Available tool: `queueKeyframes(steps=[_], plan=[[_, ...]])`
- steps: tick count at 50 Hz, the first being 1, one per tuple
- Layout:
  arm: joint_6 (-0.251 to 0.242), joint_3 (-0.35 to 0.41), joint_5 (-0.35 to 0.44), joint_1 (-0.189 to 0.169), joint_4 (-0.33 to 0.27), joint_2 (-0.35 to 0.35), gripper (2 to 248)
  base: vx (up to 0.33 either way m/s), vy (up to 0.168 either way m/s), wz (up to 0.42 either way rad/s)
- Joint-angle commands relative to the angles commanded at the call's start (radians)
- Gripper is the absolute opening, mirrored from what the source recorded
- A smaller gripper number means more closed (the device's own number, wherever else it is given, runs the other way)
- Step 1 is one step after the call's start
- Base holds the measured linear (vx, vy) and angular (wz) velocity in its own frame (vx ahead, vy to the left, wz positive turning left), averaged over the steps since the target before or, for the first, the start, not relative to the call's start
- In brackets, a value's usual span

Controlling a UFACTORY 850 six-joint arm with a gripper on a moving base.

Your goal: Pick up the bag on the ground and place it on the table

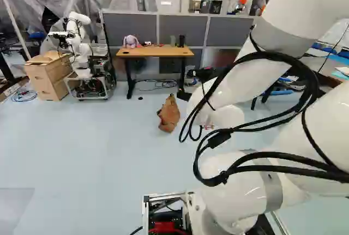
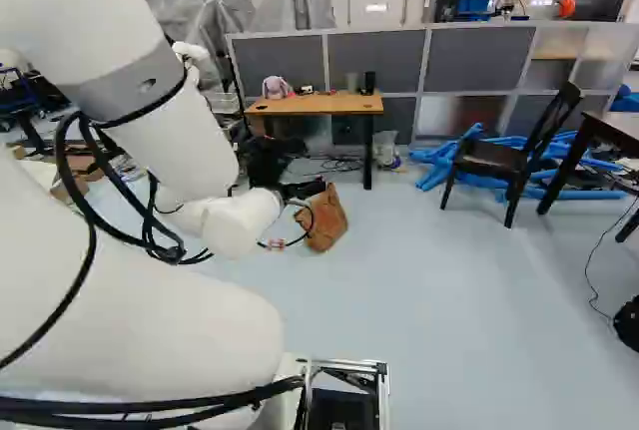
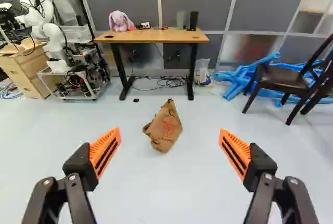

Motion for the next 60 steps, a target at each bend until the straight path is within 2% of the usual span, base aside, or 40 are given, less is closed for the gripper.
queueKeyframes(steps=[28,60], plan=[[0.000,0.000,0.000,0.000,0.000,0.000,247,0.052,-0.004,-0.011],[0.000,0.000,0.000,0.000,0.000,0.000,247,0.156,-0.001,-0.010]])
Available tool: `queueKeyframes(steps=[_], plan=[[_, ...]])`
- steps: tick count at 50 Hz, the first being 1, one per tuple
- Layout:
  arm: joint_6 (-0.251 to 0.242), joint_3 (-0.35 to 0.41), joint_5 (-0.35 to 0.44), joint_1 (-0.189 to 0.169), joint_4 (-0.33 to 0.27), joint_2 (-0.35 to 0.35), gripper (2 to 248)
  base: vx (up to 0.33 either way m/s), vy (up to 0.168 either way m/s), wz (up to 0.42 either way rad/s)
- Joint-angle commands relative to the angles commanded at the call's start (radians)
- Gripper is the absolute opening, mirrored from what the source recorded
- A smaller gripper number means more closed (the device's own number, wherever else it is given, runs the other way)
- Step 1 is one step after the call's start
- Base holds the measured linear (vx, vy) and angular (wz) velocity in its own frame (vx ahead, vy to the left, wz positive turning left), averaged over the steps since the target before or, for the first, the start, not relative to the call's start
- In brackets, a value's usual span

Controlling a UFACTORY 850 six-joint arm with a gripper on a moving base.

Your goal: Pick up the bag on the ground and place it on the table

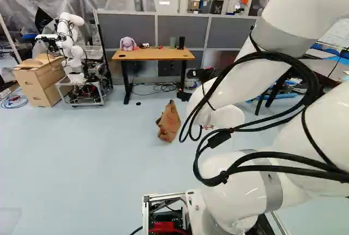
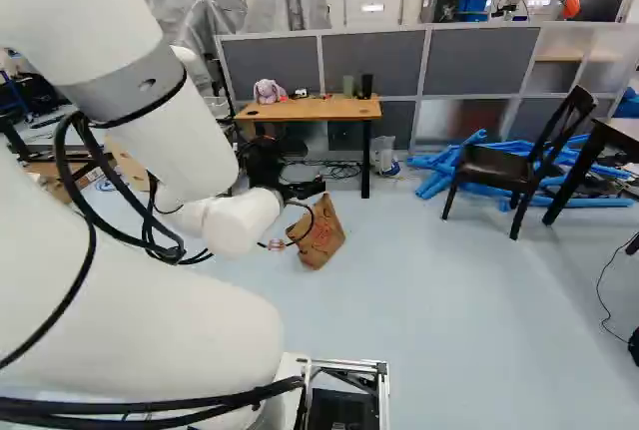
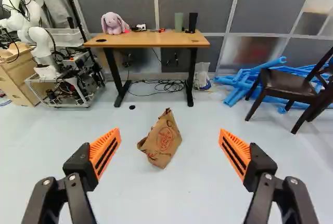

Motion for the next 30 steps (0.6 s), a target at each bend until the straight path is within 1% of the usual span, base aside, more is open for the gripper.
queueKeyframes(steps=[12,30], plan=[[0.000,0.000,0.000,0.000,0.000,0.000,247,0.193,-0.002,-0.015],[0.000,0.000,0.000,0.000,0.000,0.000,247,0.223,-0.001,-0.017]])
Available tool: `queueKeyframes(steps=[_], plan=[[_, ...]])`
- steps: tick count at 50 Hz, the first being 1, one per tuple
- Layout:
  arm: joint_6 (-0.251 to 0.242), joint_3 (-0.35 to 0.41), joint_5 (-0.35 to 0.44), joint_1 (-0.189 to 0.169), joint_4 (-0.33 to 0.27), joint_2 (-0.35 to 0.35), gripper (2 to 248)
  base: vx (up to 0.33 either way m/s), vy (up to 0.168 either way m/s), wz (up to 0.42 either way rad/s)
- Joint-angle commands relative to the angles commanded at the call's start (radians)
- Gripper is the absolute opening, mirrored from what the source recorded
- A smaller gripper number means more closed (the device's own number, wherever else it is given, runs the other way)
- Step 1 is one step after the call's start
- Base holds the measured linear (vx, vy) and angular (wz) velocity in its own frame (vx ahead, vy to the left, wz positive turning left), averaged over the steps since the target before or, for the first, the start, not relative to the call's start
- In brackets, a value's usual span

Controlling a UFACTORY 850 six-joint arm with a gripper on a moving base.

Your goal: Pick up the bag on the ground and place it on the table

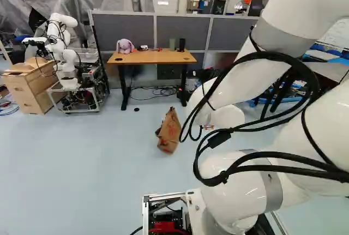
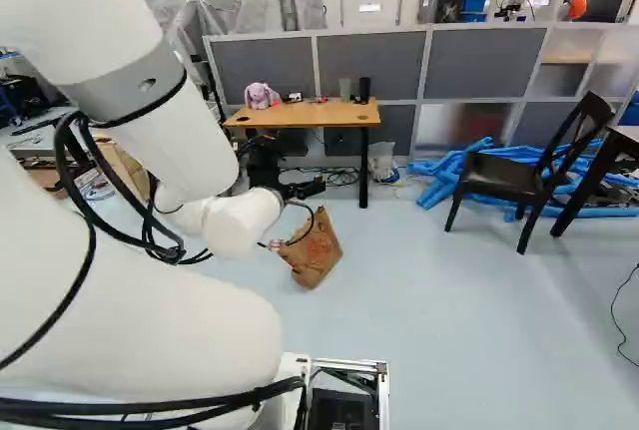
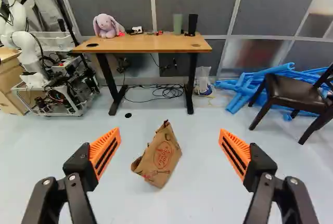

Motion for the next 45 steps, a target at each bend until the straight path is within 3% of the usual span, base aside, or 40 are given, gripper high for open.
queueKeyframes(steps=[22,45], plan=[[0.000,0.000,0.000,0.000,0.000,0.000,247,0.228,0.001,-0.023],[0.000,0.000,0.000,0.000,0.000,0.000,247,0.204,0.050,-0.025]])
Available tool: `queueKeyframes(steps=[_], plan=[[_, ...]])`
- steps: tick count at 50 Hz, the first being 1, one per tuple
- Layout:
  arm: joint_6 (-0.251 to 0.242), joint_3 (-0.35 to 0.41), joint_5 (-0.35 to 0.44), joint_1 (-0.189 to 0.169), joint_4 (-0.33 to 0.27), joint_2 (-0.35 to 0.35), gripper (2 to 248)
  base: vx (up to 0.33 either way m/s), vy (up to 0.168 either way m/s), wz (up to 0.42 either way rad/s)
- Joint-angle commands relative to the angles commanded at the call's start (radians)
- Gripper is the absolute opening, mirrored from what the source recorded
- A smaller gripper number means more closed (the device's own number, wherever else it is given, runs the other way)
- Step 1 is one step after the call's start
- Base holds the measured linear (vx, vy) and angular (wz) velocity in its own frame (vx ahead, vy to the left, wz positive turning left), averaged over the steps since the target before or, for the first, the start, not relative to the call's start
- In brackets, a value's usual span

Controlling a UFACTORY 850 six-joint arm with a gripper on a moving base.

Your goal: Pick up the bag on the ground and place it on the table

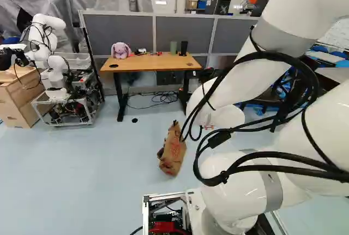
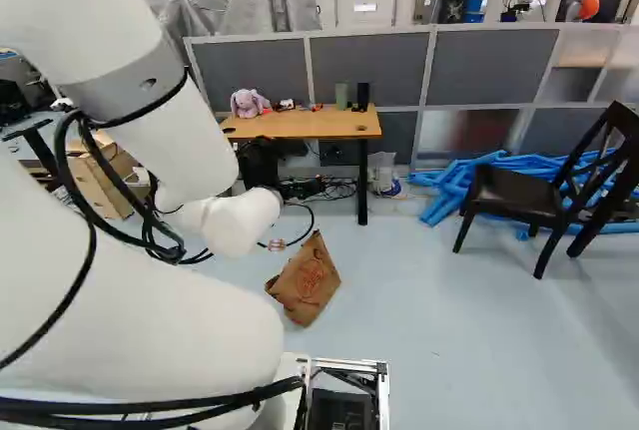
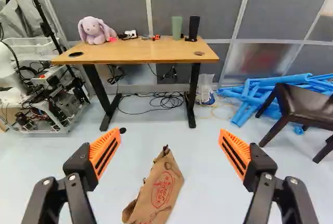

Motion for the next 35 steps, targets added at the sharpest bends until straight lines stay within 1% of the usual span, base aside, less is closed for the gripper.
queueKeyframes(steps=[8,22,27,35], plan=[[0.000,0.000,0.000,0.000,0.000,0.000,247,0.146,0.053,-0.021],[0.000,-0.005,0.000,0.000,0.000,-0.006,247,0.010,0.004,-0.001],[0.000,-0.019,0.000,0.003,0.000,-0.022,247,0.000,0.000,0.000],[0.000,-0.057,0.000,0.013,0.000,-0.066,247,0.000,0.000,0.000]])
